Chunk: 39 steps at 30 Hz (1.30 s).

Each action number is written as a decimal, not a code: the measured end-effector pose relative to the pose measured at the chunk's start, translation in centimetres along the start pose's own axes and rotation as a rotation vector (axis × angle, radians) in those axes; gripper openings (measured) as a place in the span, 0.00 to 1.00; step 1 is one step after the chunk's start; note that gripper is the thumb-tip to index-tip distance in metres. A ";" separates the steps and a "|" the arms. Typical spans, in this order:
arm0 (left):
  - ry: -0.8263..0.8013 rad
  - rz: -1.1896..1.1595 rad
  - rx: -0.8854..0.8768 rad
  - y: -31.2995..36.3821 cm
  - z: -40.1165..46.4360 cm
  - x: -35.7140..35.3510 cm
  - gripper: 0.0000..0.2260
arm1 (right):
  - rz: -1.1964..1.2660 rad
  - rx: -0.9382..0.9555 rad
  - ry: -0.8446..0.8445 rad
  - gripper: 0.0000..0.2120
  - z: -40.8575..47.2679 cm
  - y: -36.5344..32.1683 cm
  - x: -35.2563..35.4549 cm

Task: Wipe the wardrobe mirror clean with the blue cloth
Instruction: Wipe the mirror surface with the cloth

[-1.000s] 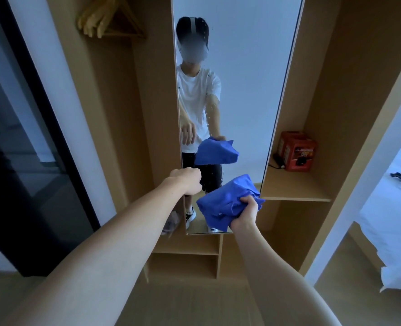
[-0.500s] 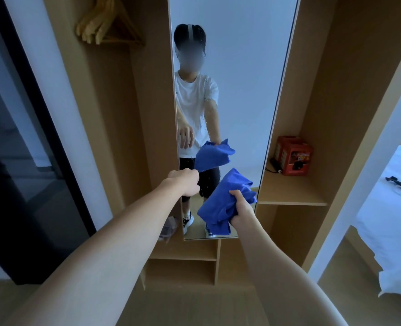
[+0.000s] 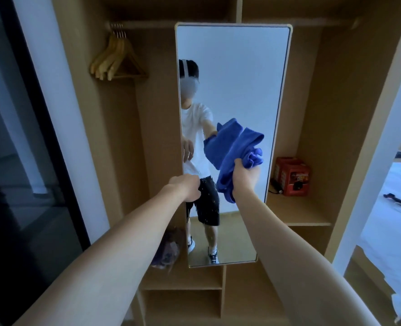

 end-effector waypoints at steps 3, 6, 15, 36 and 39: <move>0.023 -0.009 -0.010 -0.6 0.3 1.9 0.08 | -0.103 0.079 0.004 0.04 0.7 -2.5 -1.2; 0.067 -0.027 -0.017 -1.1 0.9 4.6 0.09 | -0.174 0.168 0.028 0.02 1.8 -5.0 -2.7; 0.311 0.017 -0.045 -1.3 2.3 14.2 0.08 | -0.377 0.557 0.002 0.12 5.5 -13.7 -6.6; 0.487 0.013 0.117 -4.0 5.4 16.3 0.06 | -0.905 1.001 -0.209 0.15 12.3 -1.1 -7.5; 0.516 -0.046 0.158 -4.9 5.7 16.0 0.06 | -0.892 0.983 -0.232 0.14 12.5 -2.0 -7.5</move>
Point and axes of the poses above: each hand's wrist, its own z-axis towards the middle knuckle, its own x-axis out of the back of the hand, y = z × x, the point moved 5 cm from there along z, towards the middle knuckle, and after that the axes turned 12 degrees about -y, right-handed, at the moved point
